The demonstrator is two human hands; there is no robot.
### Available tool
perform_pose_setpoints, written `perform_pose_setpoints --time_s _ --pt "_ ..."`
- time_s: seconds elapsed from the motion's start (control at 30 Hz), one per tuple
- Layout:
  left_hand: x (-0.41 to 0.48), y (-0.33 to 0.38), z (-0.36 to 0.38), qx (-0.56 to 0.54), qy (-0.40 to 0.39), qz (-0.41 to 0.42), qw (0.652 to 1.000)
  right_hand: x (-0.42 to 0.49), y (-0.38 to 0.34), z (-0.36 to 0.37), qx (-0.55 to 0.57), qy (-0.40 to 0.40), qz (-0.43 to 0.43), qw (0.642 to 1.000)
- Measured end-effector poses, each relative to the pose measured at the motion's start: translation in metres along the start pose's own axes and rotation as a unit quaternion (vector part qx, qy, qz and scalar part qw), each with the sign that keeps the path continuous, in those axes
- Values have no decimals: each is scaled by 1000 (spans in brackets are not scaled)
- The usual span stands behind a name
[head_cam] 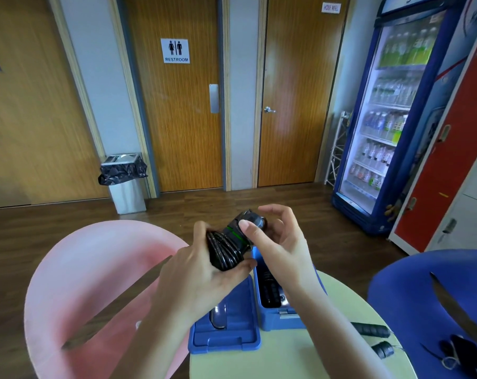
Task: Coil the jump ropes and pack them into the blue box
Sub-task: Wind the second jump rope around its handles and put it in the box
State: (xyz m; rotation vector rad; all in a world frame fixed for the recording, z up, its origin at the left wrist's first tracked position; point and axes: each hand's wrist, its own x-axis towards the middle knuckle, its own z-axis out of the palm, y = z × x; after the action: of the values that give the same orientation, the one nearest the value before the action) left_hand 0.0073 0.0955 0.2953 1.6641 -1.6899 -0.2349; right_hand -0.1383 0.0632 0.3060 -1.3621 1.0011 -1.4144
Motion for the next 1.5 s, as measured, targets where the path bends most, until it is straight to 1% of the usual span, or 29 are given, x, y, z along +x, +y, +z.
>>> perform_pose_setpoints --time_s 0.07,0.17,0.3,0.47,0.63,0.73,0.87,1.13,1.27,1.33,1.43,1.5 --pt "0 1 -1 9 3 -1 1000 0 -3 1 -29 -3 -17 999" --pt "-1 3 -2 11 6 1 1000 0 -3 3 -43 9 -9 999" --pt "-1 8 -1 20 0 -4 1000 0 2 6 4 21 29 999" --pt "-2 10 0 34 14 -10 999 -5 9 9 20 49 58 997" --pt "-1 6 1 5 13 -6 1000 -15 5 13 -22 72 -5 997" --pt "-2 9 0 -8 13 -11 1000 -15 4 14 -37 73 -13 997" --pt "-2 13 -1 -6 7 -10 1000 -15 6 13 -26 63 1 998" --pt "-5 11 5 6 -12 -7 1000 -12 15 7 45 28 105 993" --pt "-4 10 8 -10 -6 7 1000 -10 12 0 51 14 124 991" --pt "0 9 6 -7 12 31 999 -4 4 -6 34 0 135 990" --pt "5 6 2 43 25 86 995 8 -13 -18 -11 -45 165 985" --pt "5 4 2 83 17 111 990 18 -22 -21 -86 -90 183 975"
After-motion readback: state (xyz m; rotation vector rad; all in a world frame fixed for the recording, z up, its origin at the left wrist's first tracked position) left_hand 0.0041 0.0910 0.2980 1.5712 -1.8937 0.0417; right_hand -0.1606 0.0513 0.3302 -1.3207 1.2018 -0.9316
